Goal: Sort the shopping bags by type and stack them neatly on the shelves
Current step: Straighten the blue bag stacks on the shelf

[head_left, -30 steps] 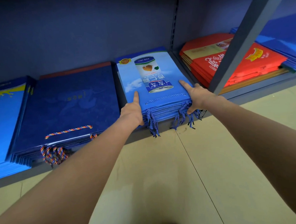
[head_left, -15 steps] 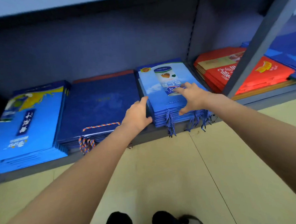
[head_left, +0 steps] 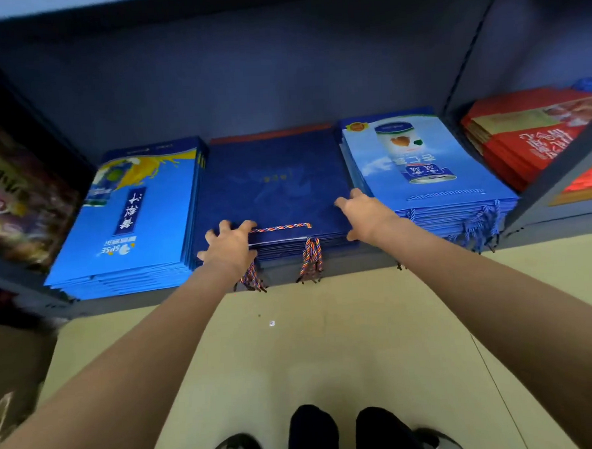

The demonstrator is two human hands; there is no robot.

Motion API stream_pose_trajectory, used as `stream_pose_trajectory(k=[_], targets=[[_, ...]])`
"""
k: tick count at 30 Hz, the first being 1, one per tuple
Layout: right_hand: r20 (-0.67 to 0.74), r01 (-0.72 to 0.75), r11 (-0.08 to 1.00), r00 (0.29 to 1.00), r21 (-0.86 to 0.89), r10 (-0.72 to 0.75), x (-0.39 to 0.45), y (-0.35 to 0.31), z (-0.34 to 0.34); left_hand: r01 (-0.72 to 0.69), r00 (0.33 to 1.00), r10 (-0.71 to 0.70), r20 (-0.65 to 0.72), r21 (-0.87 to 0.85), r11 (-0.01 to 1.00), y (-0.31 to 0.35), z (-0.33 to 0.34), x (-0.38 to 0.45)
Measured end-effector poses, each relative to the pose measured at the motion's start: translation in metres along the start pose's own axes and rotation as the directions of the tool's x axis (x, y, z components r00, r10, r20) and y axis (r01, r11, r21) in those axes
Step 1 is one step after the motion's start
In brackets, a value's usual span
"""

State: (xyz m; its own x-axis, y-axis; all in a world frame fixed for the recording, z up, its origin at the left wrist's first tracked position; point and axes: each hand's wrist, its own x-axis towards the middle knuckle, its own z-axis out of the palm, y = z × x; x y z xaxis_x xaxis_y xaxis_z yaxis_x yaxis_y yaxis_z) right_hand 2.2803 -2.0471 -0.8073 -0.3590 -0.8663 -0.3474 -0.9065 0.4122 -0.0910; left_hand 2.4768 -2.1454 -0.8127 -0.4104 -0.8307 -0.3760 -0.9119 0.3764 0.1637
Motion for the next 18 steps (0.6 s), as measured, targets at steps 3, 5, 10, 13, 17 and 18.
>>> stream_pose_trajectory(k=[3, 5, 10, 13, 17, 18], targets=[[0.072, -0.011, 1.0, 0.997, 0.007, 0.011, 0.001, -0.003, 0.003, 0.041, 0.999, -0.041, -0.006, 0.048, 0.998, 0.004, 0.002, 0.008], [0.077, -0.03, 0.999, 0.997, -0.022, 0.032, 0.003, -0.008, 0.01, 0.04, 0.999, -0.037, -0.023, 0.189, 0.981, 0.003, 0.006, 0.01], [0.043, -0.082, 0.996, 0.996, -0.037, 0.083, 0.016, -0.012, 0.019, -0.034, 0.994, 0.074, -0.076, 0.436, 0.899, 0.002, 0.006, 0.02], [0.071, -0.097, 0.994, 0.992, -0.055, 0.1, 0.019, -0.014, 0.017, -0.043, 0.995, 0.074, -0.06, 0.411, 0.911, 0.002, 0.003, 0.025], [0.076, -0.095, 0.99, 0.992, -0.102, 0.103, 0.023, -0.012, 0.019, -0.052, 0.996, 0.077, -0.042, 0.418, 0.907, 0.003, 0.006, 0.028], [0.072, -0.094, 0.989, 0.992, -0.109, 0.103, 0.025, -0.012, 0.02, -0.051, 0.996, 0.076, -0.044, 0.42, 0.906, 0.003, 0.006, 0.029]])
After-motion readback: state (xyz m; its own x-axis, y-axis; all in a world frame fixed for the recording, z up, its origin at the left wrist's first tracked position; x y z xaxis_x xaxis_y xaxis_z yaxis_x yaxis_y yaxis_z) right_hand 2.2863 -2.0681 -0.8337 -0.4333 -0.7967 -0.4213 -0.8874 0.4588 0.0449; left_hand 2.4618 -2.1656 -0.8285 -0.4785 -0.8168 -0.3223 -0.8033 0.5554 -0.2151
